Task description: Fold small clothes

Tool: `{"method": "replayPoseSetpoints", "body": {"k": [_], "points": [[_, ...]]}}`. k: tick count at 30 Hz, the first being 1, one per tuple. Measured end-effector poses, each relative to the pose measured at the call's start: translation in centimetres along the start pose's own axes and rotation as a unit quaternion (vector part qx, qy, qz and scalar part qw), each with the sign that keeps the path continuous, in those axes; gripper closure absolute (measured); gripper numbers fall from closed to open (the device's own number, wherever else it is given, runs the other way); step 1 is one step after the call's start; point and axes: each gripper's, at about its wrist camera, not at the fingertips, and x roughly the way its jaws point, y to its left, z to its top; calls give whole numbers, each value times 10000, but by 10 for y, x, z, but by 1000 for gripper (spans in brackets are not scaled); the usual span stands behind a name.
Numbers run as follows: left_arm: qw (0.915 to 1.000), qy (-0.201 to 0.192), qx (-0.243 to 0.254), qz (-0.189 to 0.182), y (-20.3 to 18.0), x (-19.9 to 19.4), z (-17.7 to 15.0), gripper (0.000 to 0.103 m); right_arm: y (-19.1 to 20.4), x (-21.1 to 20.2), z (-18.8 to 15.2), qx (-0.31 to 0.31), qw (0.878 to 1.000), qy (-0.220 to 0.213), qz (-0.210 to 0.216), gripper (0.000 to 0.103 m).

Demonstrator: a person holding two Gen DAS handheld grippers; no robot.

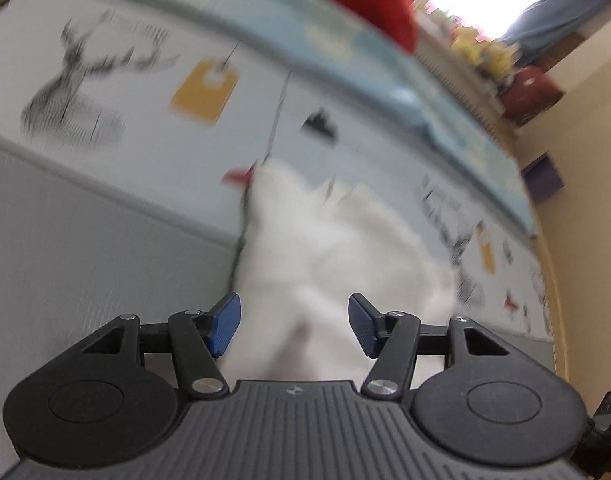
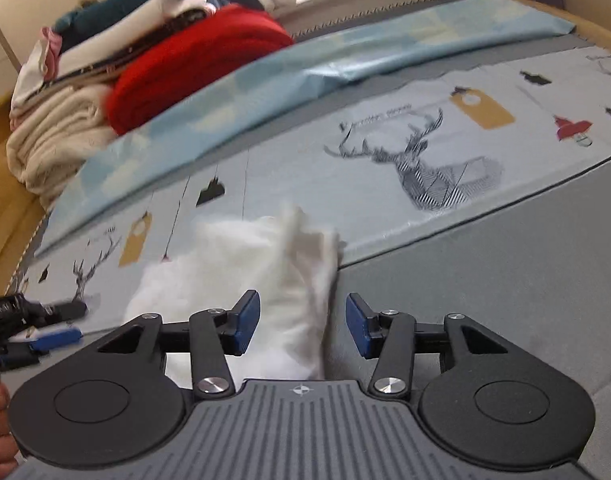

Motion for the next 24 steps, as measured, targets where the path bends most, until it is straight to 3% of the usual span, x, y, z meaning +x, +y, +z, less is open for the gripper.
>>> {"method": "replayPoseSetpoints", "body": {"k": [5, 7, 9, 10, 12, 14, 16, 18, 21, 24], "points": [[9985, 550, -14, 29, 16, 12, -7, 39, 5, 15, -10, 50, 9968, 767, 216, 54], [9945, 990, 146, 323, 17, 31, -14, 40, 8, 27, -20, -255, 9919, 1237, -143, 57], [9893, 1166, 468, 746, 13, 41, -22, 40, 5, 35, -26, -354, 9877, 1474, -392, 92], [9896, 1039, 573, 816, 9, 38, -24, 41, 5, 36, -27, -300, 9875, 1491, -417, 93], [9919, 714, 781, 704, 0, 25, -23, 43, 3, 30, -25, -155, 9898, 1357, -404, 93], [9917, 643, 958, 570, -5, 19, -26, 43, 4, 23, -23, -126, 9917, 1233, -334, 91], [9822, 1029, 1196, 1024, -2, 31, -37, 41, 4, 20, -22, -145, 9924, 1214, -159, 88], [9695, 1315, 1453, 1470, 3, 41, -49, 34, 4, 27, -26, -338, 9875, 1523, -203, 80], [9653, 956, 1837, 1593, -7, 23, -54, 35, 3, 31, -35, -666, 9776, 1877, -686, 67], [9569, 556, 2218, 1790, -19, -6, -61, 29, 7, 3, -26, -849, 9840, 1300, -875, 66]]}}
